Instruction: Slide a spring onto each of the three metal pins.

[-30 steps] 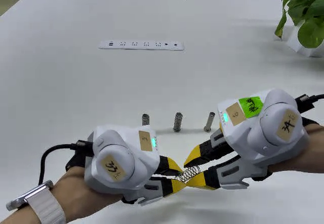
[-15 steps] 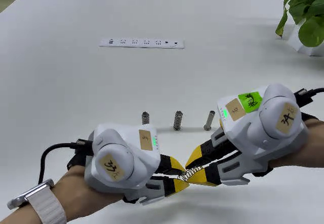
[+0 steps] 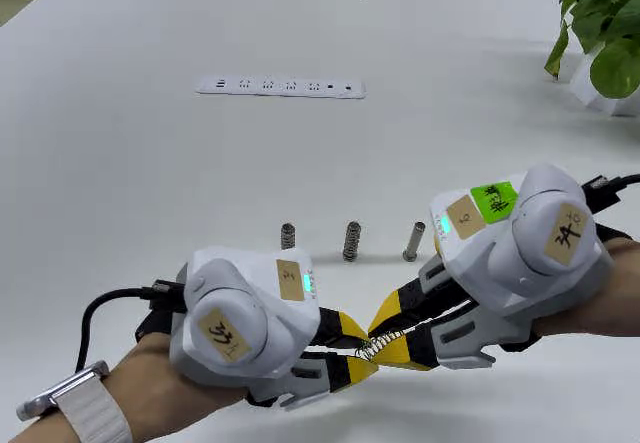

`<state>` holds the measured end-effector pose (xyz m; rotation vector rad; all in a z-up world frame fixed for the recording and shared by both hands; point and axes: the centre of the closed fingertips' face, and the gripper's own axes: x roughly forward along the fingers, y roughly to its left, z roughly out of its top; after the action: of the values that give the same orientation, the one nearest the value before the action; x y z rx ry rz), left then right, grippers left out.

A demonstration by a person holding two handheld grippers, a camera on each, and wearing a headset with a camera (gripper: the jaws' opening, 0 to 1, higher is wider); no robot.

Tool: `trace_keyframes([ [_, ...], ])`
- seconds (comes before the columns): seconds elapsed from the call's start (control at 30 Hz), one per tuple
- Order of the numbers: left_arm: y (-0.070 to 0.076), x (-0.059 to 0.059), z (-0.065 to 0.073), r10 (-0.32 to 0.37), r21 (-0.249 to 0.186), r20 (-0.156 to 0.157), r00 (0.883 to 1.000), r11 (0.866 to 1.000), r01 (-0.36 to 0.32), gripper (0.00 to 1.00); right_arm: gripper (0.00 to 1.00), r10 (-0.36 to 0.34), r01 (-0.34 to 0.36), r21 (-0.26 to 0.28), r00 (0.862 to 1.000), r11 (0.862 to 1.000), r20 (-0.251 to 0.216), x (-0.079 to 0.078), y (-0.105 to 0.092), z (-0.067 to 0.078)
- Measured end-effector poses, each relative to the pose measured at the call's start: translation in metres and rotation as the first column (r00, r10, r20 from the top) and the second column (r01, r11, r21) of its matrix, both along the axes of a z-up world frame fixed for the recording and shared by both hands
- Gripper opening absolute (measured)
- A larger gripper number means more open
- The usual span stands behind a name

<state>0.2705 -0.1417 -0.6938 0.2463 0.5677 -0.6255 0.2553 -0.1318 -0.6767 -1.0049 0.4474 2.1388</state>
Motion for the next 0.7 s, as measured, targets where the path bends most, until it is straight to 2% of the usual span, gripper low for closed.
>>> trace_keyframes([
  [0.27,0.002,0.000,0.001,0.043,-0.040,0.000,0.999,0.998,-0.043,0.12,0.12,0.009,-0.009,-0.005,1.000,1.000,0.009,0.001,0.002,0.000],
  [0.3,0.003,-0.001,-0.001,0.060,-0.063,-0.016,0.998,0.996,-0.061,0.16,0.12,0.006,-0.006,-0.002,1.000,1.000,0.016,0.003,0.003,0.000],
  [0.33,0.004,0.000,-0.002,0.073,-0.071,-0.016,0.997,0.995,-0.074,0.20,0.12,0.006,-0.006,-0.002,1.000,1.000,0.020,0.004,0.003,0.000],
  [0.43,0.013,-0.003,-0.006,0.116,-0.060,-0.022,0.993,0.991,-0.117,0.32,0.12,0.004,-0.004,-0.008,1.000,1.000,0.031,0.008,0.003,-0.001],
  [0.53,0.023,-0.006,-0.008,0.165,-0.070,-0.032,0.986,0.984,-0.167,0.40,0.12,0.002,-0.002,-0.010,0.999,1.000,0.040,0.011,0.003,-0.001],
  [0.6,0.034,-0.008,-0.013,0.222,-0.090,-0.054,0.974,0.970,-0.226,0.47,0.12,0.002,-0.001,-0.011,0.999,1.000,0.048,0.013,0.003,-0.002],
  [0.67,0.045,-0.009,-0.014,0.247,-0.101,-0.041,0.968,0.963,-0.250,0.54,0.12,0.002,-0.001,-0.015,0.999,1.000,0.052,0.014,0.003,-0.002],
  [0.7,0.049,-0.011,-0.016,0.268,-0.107,-0.051,0.962,0.956,-0.272,0.57,0.12,0.002,-0.001,-0.016,0.999,1.000,0.055,0.014,0.003,-0.003],
])
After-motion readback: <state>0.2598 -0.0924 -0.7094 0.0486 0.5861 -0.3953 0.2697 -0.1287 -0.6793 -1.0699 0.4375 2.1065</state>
